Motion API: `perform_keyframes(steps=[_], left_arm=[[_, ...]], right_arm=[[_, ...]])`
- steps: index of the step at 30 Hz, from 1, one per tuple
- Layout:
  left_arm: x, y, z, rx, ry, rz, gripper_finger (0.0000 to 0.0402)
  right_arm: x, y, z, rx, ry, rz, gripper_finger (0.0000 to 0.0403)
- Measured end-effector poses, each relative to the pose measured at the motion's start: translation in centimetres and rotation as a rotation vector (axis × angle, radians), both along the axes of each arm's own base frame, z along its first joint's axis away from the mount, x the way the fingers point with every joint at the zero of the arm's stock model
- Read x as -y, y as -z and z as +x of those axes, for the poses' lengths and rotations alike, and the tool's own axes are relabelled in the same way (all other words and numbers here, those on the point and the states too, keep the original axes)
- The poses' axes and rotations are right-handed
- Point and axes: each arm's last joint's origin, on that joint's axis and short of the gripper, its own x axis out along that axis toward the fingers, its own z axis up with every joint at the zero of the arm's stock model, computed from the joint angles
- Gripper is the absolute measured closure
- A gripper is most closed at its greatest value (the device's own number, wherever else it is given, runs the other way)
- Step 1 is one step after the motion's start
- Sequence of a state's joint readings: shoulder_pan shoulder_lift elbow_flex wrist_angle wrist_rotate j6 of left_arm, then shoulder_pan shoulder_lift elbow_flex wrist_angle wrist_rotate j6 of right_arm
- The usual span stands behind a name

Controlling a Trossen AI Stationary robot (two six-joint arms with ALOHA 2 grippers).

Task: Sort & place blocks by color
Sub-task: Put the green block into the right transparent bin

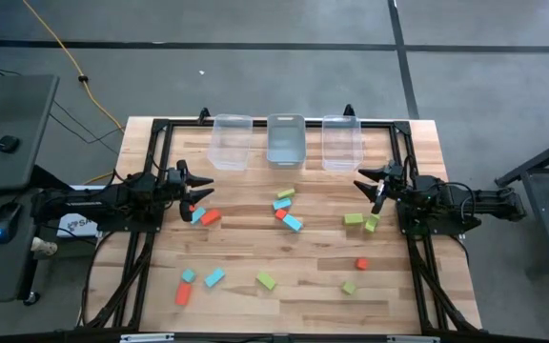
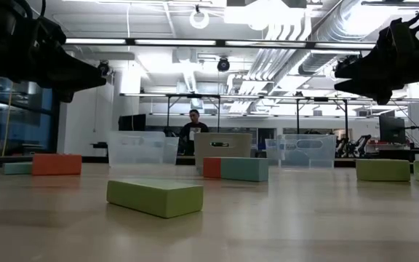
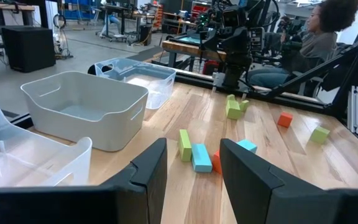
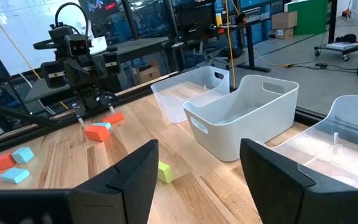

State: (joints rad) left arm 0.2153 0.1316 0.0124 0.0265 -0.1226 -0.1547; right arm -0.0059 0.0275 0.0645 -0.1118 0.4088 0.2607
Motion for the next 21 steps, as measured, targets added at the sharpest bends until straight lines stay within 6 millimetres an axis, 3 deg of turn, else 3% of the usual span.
perform_keyframes(steps=[11, 21], left_arm=[[-0.01, -0.01, 0.0, 0.0, -0.002, 0.001, 0.0275], [-0.01, -0.01, 0.0, 0.027, -0.01, -0.072, 0.0275]], right_arm=[[0.13, -0.17, -0.05, 0.019, 0.048, -0.002, 0.0185], [0.14, -0.97, -0.04, 0.181, 0.055, 0.164, 0.0185]])
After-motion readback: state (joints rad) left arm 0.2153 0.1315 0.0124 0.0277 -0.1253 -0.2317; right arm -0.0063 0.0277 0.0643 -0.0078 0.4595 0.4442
